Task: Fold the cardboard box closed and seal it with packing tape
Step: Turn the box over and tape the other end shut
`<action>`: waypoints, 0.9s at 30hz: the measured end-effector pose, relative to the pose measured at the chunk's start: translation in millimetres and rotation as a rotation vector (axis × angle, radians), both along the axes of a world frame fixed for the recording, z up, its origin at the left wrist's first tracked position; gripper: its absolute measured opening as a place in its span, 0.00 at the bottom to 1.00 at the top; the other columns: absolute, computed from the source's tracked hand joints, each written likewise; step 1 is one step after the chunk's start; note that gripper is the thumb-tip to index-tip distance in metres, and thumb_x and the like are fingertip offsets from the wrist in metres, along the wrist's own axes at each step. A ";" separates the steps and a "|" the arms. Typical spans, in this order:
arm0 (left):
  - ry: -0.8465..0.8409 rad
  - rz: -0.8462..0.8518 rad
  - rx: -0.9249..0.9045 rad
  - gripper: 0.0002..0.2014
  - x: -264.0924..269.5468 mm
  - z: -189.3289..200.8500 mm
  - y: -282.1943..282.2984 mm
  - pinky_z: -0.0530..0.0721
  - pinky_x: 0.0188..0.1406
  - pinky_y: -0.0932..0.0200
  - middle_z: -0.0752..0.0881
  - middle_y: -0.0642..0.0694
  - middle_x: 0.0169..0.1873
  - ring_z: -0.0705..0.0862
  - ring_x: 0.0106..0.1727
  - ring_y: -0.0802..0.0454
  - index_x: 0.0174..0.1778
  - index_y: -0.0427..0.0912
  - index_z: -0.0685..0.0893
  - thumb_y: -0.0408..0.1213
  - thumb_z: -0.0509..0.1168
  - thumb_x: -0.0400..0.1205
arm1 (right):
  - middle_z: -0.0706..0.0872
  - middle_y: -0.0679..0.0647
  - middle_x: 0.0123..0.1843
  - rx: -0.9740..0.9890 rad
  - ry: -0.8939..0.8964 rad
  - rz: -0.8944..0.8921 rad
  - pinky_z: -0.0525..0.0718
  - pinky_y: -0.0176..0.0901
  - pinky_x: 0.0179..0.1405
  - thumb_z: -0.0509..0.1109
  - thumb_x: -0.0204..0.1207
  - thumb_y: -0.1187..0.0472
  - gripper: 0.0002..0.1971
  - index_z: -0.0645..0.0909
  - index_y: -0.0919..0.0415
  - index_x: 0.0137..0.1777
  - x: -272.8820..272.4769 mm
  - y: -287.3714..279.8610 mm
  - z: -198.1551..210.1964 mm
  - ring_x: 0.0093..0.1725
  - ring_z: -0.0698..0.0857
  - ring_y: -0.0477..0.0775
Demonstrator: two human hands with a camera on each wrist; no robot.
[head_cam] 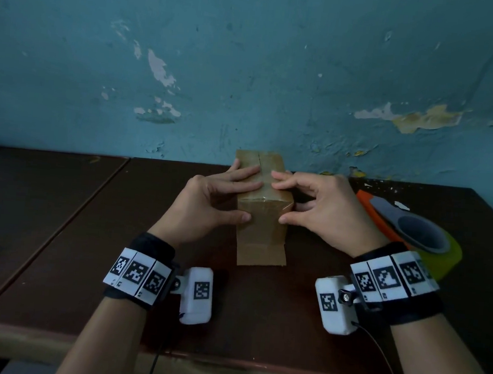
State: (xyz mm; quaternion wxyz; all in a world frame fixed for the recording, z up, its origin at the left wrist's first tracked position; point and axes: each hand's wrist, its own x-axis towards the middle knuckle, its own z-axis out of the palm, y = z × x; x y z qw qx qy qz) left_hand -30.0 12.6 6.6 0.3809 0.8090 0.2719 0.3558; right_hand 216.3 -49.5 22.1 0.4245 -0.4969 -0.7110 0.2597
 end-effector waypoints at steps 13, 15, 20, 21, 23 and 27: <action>-0.029 0.001 -0.005 0.30 2.8 -0.3 2.2 0.65 0.87 0.47 0.79 0.55 0.79 0.60 0.89 0.57 0.72 0.42 0.86 0.27 0.82 0.72 | 0.81 0.56 0.79 -0.161 -0.047 -0.046 0.85 0.54 0.72 0.87 0.62 0.75 0.53 0.70 0.43 0.85 -1.8 3.9 -2.9 0.78 0.80 0.50; -0.026 0.002 -0.005 0.30 2.5 -0.8 2.8 0.66 0.87 0.45 0.79 0.55 0.79 0.60 0.89 0.57 0.72 0.43 0.86 0.27 0.81 0.72 | 0.83 0.56 0.77 -0.159 -0.058 -0.055 0.84 0.52 0.74 0.87 0.63 0.74 0.52 0.70 0.44 0.85 -2.8 3.8 -2.6 0.76 0.81 0.48; -0.034 -0.003 -0.018 0.30 2.1 -1.7 2.8 0.69 0.85 0.45 0.79 0.55 0.79 0.60 0.89 0.58 0.72 0.43 0.86 0.27 0.81 0.72 | 0.86 0.52 0.73 -0.142 -0.060 -0.031 0.79 0.43 0.77 0.83 0.73 0.65 0.43 0.69 0.44 0.86 -2.8 0.1 -0.8 0.73 0.82 0.40; -0.035 -0.002 -0.018 0.30 2.0 -1.7 2.8 0.69 0.85 0.45 0.79 0.55 0.79 0.60 0.89 0.58 0.72 0.43 0.86 0.27 0.81 0.72 | 0.86 0.51 0.73 -0.139 -0.055 -0.027 0.79 0.43 0.77 0.82 0.74 0.63 0.42 0.69 0.44 0.86 -3.1 0.0 -0.5 0.73 0.82 0.39; -0.031 0.001 -0.015 0.30 2.2 -1.5 2.6 0.69 0.85 0.46 0.79 0.55 0.79 0.60 0.89 0.58 0.72 0.43 0.86 0.27 0.81 0.73 | 0.85 0.51 0.74 -0.132 -0.054 -0.028 0.79 0.42 0.77 0.82 0.75 0.62 0.40 0.69 0.44 0.85 -3.6 -0.2 -0.1 0.72 0.82 0.39; -0.031 0.001 -0.017 0.30 2.4 -1.4 2.3 0.69 0.85 0.44 0.79 0.56 0.79 0.60 0.89 0.58 0.72 0.43 0.86 0.28 0.81 0.73 | 0.81 0.50 0.77 -0.113 -0.060 -0.034 0.80 0.42 0.76 0.82 0.75 0.60 0.39 0.70 0.47 0.84 -3.2 -0.2 0.4 0.73 0.81 0.38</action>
